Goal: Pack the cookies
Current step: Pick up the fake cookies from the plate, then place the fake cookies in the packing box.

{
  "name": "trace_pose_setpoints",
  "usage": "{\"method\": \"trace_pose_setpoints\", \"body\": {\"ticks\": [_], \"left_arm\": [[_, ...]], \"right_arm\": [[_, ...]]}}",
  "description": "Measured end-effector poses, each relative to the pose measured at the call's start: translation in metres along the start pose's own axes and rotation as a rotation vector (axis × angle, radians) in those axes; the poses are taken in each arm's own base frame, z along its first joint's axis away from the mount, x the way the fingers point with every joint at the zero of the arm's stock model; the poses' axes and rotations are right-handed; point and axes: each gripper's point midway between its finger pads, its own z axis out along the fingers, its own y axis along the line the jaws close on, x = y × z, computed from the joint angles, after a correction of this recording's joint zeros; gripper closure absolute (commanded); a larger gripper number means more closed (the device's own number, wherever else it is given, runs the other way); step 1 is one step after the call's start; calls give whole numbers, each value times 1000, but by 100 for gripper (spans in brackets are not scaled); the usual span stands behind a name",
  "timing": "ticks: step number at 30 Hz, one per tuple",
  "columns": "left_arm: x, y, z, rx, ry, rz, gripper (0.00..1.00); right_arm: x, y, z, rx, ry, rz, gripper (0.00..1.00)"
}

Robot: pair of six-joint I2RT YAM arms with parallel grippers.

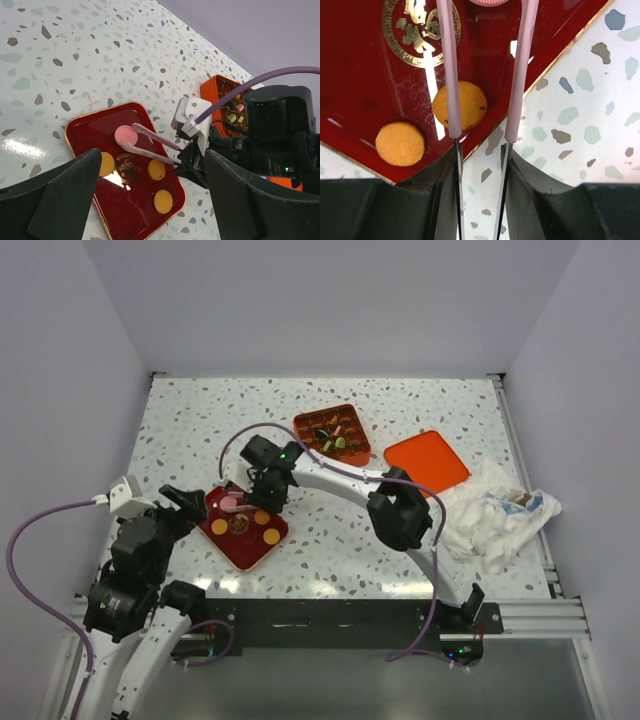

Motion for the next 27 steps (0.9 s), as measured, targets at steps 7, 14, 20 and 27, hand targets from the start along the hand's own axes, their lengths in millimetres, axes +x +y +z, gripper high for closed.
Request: {"method": "trace_pose_setpoints", "body": {"ticks": [7, 14, 20, 27], "left_arm": [[0, 0, 0, 0, 0, 0, 11], [0, 0, 0, 1, -1, 1, 11], [-1, -2, 1, 6, -5, -1, 11], [-2, -6, 5, 18, -11, -5, 11]], "right_arm": [[-8, 1, -31, -3, -54, 0, 91], [-4, -27, -72, 19, -101, 24, 92], [28, -84, -123, 108, -120, 103, 92], [96, -151, -160, 214, -67, 236, 92]]}}
